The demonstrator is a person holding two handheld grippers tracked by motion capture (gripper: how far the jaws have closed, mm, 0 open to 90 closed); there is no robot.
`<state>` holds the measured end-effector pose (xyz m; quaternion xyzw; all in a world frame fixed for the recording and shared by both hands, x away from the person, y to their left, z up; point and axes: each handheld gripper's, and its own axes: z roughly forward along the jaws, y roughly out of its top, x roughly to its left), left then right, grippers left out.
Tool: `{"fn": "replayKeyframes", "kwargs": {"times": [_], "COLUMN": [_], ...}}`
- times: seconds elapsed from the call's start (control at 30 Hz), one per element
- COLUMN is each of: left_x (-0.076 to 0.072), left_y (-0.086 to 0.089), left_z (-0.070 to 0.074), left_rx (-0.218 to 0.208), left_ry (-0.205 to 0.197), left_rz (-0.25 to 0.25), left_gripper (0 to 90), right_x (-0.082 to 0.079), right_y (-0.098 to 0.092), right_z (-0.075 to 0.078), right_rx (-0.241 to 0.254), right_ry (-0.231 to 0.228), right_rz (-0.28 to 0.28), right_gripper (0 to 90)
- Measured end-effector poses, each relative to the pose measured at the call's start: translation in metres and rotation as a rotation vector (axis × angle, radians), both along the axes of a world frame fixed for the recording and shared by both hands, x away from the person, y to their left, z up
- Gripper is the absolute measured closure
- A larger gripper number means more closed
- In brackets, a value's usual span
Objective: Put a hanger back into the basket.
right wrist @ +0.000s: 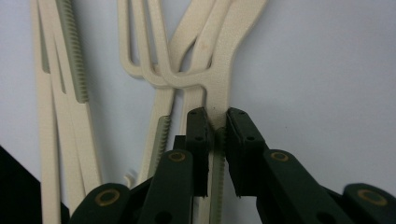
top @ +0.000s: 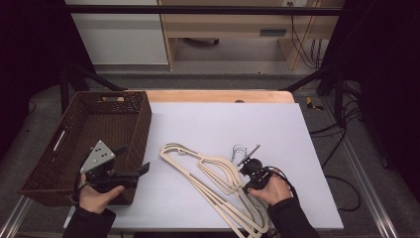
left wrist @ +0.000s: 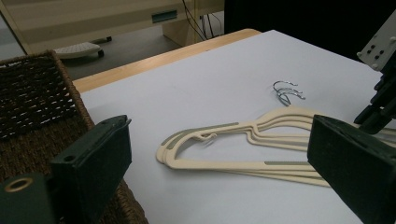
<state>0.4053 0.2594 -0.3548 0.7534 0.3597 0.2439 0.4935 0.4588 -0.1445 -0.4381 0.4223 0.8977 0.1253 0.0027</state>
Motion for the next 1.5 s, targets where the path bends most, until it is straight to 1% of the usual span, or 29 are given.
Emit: {"fn": "replayKeyframes", "kwargs": {"times": [0.03,0.07,0.13,0.2,0.23,0.27,0.33,0.37,0.4,0.47,0.53,0.57,0.63,0.77,0.8,0.83,0.9,0.93,0.97,1.13,1.17,1.2,1.23,1.3,1.33,1.37,1.43,1.47,1.5], "left_x": [0.000,0.000,0.000,0.000,0.000,0.000,0.001,0.000,0.000,0.001,0.001,0.001,0.001,0.001,0.001,0.001,0.001,0.001,0.001,0.001,0.001,0.001,0.001,0.000,0.000,0.000,0.000,0.000,0.000], "left_y": [0.000,0.000,0.000,0.000,0.000,-0.001,-0.001,-0.001,-0.001,-0.002,-0.002,-0.002,-0.002,-0.002,-0.002,-0.002,-0.002,-0.002,-0.003,-0.004,-0.004,-0.004,-0.004,-0.005,-0.005,-0.005,-0.006,-0.006,-0.006], "left_z": [0.000,0.000,0.000,0.000,0.000,-0.001,-0.001,-0.001,-0.001,-0.001,-0.002,-0.002,-0.002,-0.002,-0.002,-0.002,-0.002,-0.002,-0.002,-0.002,-0.002,-0.002,-0.002,-0.002,-0.002,-0.002,-0.001,-0.001,-0.001], "left_rx": [0.000,0.002,0.003,0.003,0.003,0.003,0.005,0.003,0.003,0.006,0.008,0.008,0.008,0.009,0.010,0.011,0.011,0.012,0.013,0.017,0.016,0.015,0.015,0.015,0.015,0.017,0.022,0.024,0.023], "left_ry": [0.001,0.000,0.000,0.001,0.001,0.003,0.004,0.006,0.006,0.005,0.006,0.007,0.008,0.009,0.008,0.008,0.009,0.010,0.010,0.012,0.012,0.012,0.012,0.012,0.012,0.011,0.011,0.010,0.010], "left_rz": [0.000,-0.001,-0.002,-0.002,-0.002,-0.003,-0.003,-0.003,-0.003,-0.004,-0.005,-0.005,-0.006,-0.007,-0.007,-0.007,-0.007,-0.007,-0.007,-0.008,-0.009,-0.010,-0.010,-0.012,-0.013,-0.015,-0.020,-0.023,-0.024], "left_gripper": [5.9,5.9,5.9,5.9,5.9,5.9,5.9,5.9,5.9,5.9,5.9,5.9,5.9,6.0,6.0,6.1,6.1,6.1,6.1,6.1,6.1,6.2,6.2,6.3,6.3,6.4,6.5,6.5,6.5], "right_x": [-0.001,0.000,-0.001,-0.001,-0.001,-0.001,-0.001,-0.001,0.000,0.000,0.000,-0.001,-0.001,-0.001,0.000,0.000,-0.001,-0.002,-0.003,-0.006,-0.006,-0.007,-0.006,-0.007,-0.007,-0.007,-0.007,-0.008,-0.009], "right_y": [0.001,0.002,0.003,0.003,0.002,0.003,0.003,0.002,0.001,0.000,0.001,0.002,0.003,0.002,0.000,-0.001,-0.002,-0.001,-0.002,-0.005,-0.006,-0.007,-0.009,-0.011,-0.014,-0.016,-0.020,-0.022,-0.024], "right_z": [-0.001,-0.004,-0.003,-0.003,-0.004,-0.004,-0.005,-0.005,-0.006,-0.009,-0.009,-0.008,-0.008,-0.008,-0.009,-0.009,-0.008,-0.006,-0.005,0.001,0.001,0.003,0.004,0.007,0.009,0.011,0.016,0.020,0.023], "right_rx": [-0.014,-0.028,-0.026,-0.032,-0.037,-0.035,-0.047,-0.055,-0.062,-0.082,-0.084,-0.079,-0.080,-0.081,-0.084,-0.080,-0.073,-0.066,-0.061,-0.034,-0.031,-0.026,-0.018,-0.009,-0.007,0.001,0.012,0.013,0.026], "right_ry": [-0.002,-0.016,-0.015,-0.024,-0.039,-0.027,-0.032,-0.033,-0.038,-0.039,-0.037,-0.022,-0.020,-0.021,-0.042,-0.051,-0.055,-0.040,-0.052,-0.077,-0.098,-0.092,-0.099,-0.099,-0.117,-0.117,-0.132,-0.140,-0.156], "right_rz": [-0.004,0.011,0.011,0.024,0.042,0.031,0.035,0.040,0.060,0.069,0.065,0.036,0.029,0.029,0.060,0.069,0.063,0.037,0.046,0.045,0.061,0.050,0.061,0.049,0.060,0.060,0.065,0.060,0.071], "right_gripper": [79.7,79.5,79.4,78.5,78.2,77.8,75.3,75.0,74.9,75.0,75.7,78.8,79.0,80.0,80.2,80.4,80.4,80.5,80.6,80.8,80.7,80.8,80.7,80.7,80.7,80.7,80.8,80.8,80.7]}}
